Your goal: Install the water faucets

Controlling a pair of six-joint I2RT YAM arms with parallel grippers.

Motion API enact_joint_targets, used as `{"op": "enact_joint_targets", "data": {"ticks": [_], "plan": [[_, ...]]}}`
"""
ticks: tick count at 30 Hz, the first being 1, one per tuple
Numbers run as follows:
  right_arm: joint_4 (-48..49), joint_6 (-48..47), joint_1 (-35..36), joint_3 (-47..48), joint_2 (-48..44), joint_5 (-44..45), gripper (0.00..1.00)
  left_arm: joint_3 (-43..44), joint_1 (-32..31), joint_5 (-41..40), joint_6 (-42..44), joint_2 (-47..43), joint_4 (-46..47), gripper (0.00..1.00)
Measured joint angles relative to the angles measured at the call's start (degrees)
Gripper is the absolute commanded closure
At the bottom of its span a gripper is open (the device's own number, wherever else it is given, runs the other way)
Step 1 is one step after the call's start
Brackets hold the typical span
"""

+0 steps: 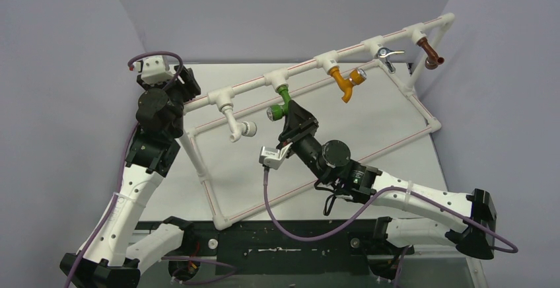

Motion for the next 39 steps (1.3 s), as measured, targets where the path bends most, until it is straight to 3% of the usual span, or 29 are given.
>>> {"op": "enact_joint_targets", "data": {"ticks": [2,14,24,39], "plan": [[0.26,0.68,0.0,0.0,0.0,0.04,1.0,0.0,0.0,0.0,0.0,0.0,0.02,0.42],[6.58,14.58,0.0,-1.44,0.0,0.22,1.0,0.0,0.0,0.02,-0.02,0.0,0.0,0.42],[15.74,41.44,-0.31,-3.26,0.02,3.13,1.0,0.0,0.0,0.07,-0.09,-0.09,-0.09,0.42],[20.0,85.42,-0.81,-3.3,0.24,13.68,1.0,0.0,0.0,0.24,-0.11,-0.11,-0.11,0.42]]}}
